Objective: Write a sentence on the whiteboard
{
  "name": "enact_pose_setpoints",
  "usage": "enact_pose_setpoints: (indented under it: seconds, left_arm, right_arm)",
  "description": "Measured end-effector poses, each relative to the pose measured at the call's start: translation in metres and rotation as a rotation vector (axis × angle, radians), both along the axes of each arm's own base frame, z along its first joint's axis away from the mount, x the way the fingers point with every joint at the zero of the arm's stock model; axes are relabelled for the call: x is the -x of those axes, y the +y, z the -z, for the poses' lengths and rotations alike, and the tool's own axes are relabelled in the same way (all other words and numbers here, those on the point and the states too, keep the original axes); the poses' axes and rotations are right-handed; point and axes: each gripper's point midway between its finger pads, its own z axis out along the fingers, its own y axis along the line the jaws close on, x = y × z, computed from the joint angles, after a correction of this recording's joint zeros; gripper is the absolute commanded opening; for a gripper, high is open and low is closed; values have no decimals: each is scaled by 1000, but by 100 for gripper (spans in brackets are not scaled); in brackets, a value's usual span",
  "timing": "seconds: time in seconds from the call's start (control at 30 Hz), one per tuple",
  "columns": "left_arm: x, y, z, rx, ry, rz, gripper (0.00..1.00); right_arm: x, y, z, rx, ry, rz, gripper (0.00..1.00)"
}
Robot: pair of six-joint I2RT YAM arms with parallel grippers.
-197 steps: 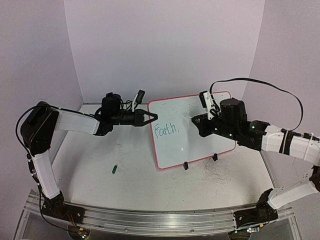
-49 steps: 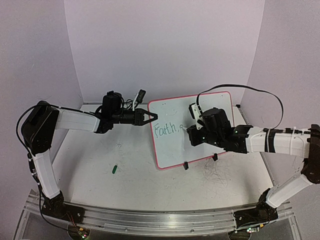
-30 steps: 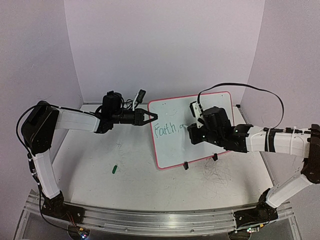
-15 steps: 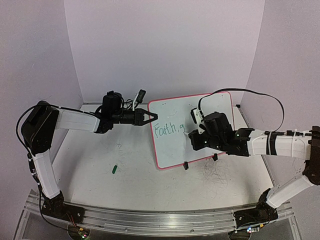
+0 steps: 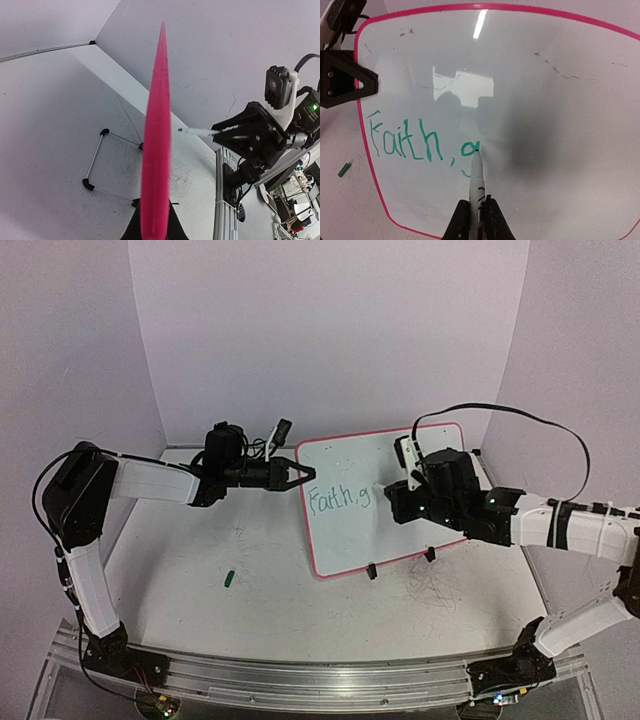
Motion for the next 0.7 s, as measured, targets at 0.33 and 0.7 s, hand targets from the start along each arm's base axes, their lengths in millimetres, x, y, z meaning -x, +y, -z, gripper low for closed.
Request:
enact_pose_setpoints:
  seconds: [0.33,0.7]
  left_arm:
    - [0,0,0,0,0,0,0]
    - [0,0,0,0,0,-1,0]
  right_arm:
    - [-3,-12,-18,-24,-38,2,0]
    - [-1,-6,-10,-8,-21,-31,0]
